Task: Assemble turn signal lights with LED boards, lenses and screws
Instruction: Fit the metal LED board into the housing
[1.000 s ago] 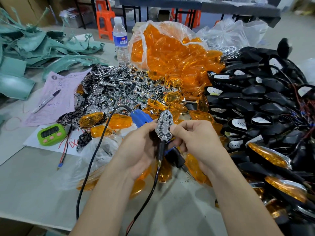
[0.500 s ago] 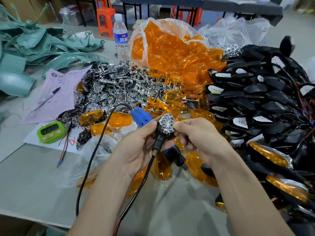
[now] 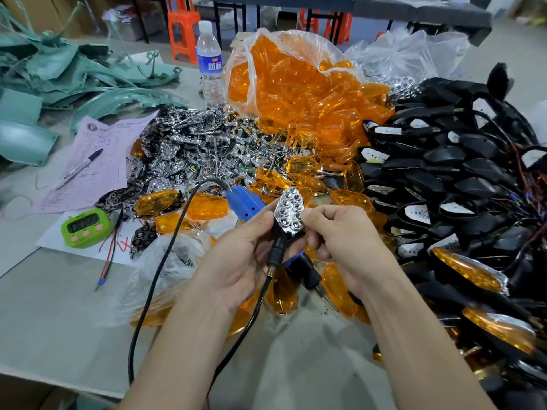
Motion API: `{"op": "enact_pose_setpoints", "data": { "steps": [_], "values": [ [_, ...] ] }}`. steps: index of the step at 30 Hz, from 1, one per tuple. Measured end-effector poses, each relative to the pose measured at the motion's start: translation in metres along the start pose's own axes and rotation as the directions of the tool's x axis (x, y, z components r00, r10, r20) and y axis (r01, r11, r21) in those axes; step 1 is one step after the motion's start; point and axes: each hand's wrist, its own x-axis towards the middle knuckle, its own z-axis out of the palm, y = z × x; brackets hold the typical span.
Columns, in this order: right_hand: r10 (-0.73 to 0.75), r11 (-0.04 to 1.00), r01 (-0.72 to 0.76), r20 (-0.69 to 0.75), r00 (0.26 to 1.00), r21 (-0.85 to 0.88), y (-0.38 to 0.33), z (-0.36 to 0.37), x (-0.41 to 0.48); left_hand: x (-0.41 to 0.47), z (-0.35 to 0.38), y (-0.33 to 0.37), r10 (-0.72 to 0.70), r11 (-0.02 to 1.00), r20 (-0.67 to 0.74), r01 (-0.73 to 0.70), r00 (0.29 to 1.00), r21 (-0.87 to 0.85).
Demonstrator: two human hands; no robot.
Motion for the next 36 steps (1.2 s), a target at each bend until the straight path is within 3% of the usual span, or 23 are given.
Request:
{"op": "enact_pose_setpoints", "data": {
  "steps": [5,10,20,24,36],
  "values": [
    [-0.043,0.993,0.034,-0.075,0.996,-0.112,0.000,0.002,-0.001,0.000,0.001,-0.002,0.054,0.998,0.030,-0.055,0.998,0.021],
    [-0.013,0.997,0.028,-0.189,0.982,0.075,0.005,0.014,-0.004,0.000,0.008,-0.006,0.090,0.994,0.104,-0.097,0.990,0.059],
    [0.110,0.978,-0.110,0.011,0.994,0.179,-0.011,0.002,-0.011,-0.001,0.006,-0.007,0.119,0.990,0.091,-0.125,0.989,0.064],
    [0.156,0.963,-0.151,-0.006,0.988,0.225,-0.013,0.003,-0.014,-0.002,0.006,-0.011,0.140,0.988,0.095,-0.145,0.986,0.053],
    [0.099,0.953,-0.091,-0.014,0.995,0.290,-0.012,0.008,-0.016,-0.002,0.004,-0.018,0.217,0.976,0.153,-0.215,0.964,-0.028]
  ]
}}
